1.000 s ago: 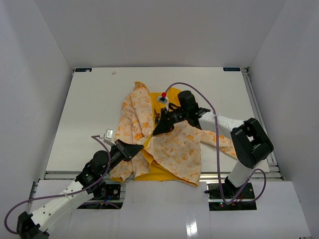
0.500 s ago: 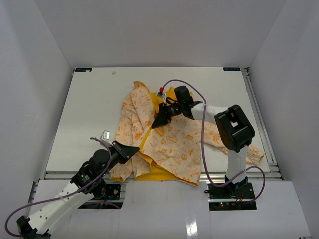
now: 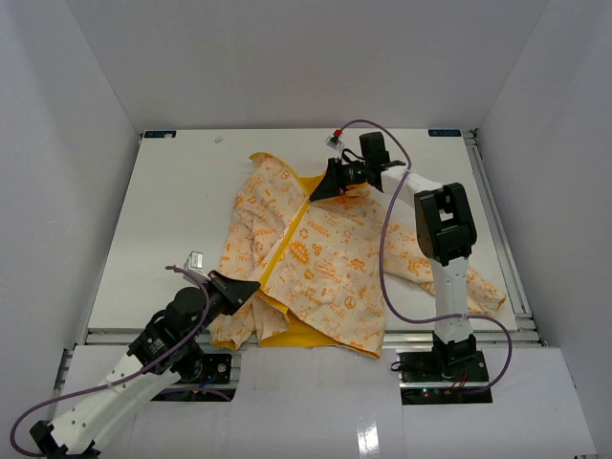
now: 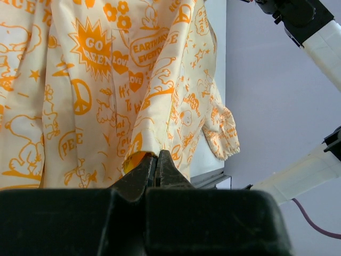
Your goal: Zip up the jacket
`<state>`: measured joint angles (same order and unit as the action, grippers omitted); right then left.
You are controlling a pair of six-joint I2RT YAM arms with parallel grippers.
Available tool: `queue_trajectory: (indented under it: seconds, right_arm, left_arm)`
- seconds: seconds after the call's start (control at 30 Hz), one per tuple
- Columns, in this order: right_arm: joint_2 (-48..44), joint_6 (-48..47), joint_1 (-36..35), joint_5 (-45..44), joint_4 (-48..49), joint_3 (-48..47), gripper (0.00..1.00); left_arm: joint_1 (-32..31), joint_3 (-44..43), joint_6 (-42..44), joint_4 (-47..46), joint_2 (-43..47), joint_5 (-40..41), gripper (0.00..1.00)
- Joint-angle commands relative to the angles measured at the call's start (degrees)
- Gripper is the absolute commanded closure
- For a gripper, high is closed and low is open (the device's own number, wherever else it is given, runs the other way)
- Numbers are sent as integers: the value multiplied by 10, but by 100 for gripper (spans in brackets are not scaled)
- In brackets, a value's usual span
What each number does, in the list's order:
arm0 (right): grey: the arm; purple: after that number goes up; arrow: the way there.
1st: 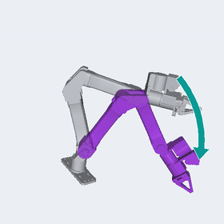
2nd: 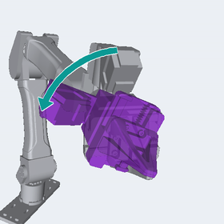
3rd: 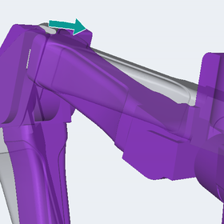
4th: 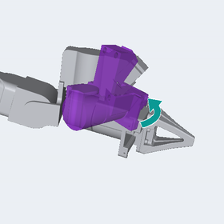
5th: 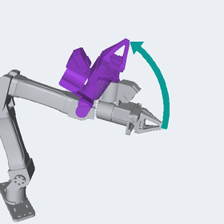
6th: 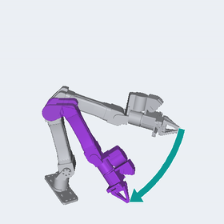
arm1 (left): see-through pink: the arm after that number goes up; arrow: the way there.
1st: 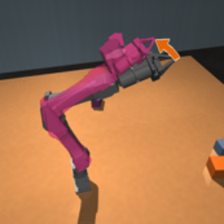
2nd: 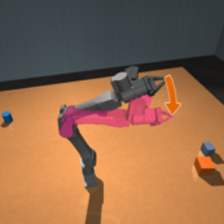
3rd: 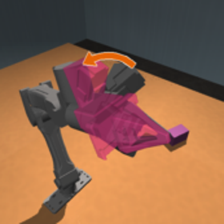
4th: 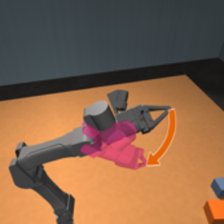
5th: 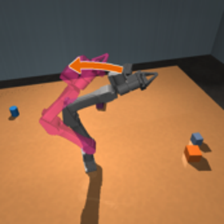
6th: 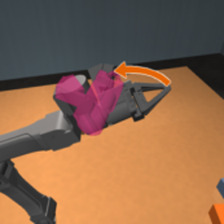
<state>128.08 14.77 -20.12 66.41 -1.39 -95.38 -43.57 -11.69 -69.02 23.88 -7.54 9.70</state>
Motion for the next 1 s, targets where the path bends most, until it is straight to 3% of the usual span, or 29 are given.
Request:
queue_trajectory:
  seconds: [0.0, 0.3, 0.43, 0.5, 0.6, 0.83, 0.97]
  right_arm:
    - [25, -11, 65, -35, 15, -78, 92]
    - [79, 38, 117, -41, 43, -148, 92]
    - [101, 138, 150, -22, 180, -135, 92]
    - [105, 231, 167, -13, 266, -111, 92]
    - [109, 285, 183, 2, 345, -113, 92]
    - [84, 284, 194, -21, 347, -98, 92]
    - [79, 261, 190, -8, 333, -85, 92]
  left_arm:
    - [-3, -39, 7, 54, -25, 52, 100]
    - [-3, -103, 42, 78, -53, 163, 100]
    - [-3, -138, 52, 111, -39, 248, 100]
    - [-3, -148, 72, 100, -39, 311, 100]
    - [-3, -192, 87, 101, -90, 375, 100]
    - [-3, -232, 67, 104, -177, 477, 100]
    - [-3, -201, 98, 66, -163, 456, 96]
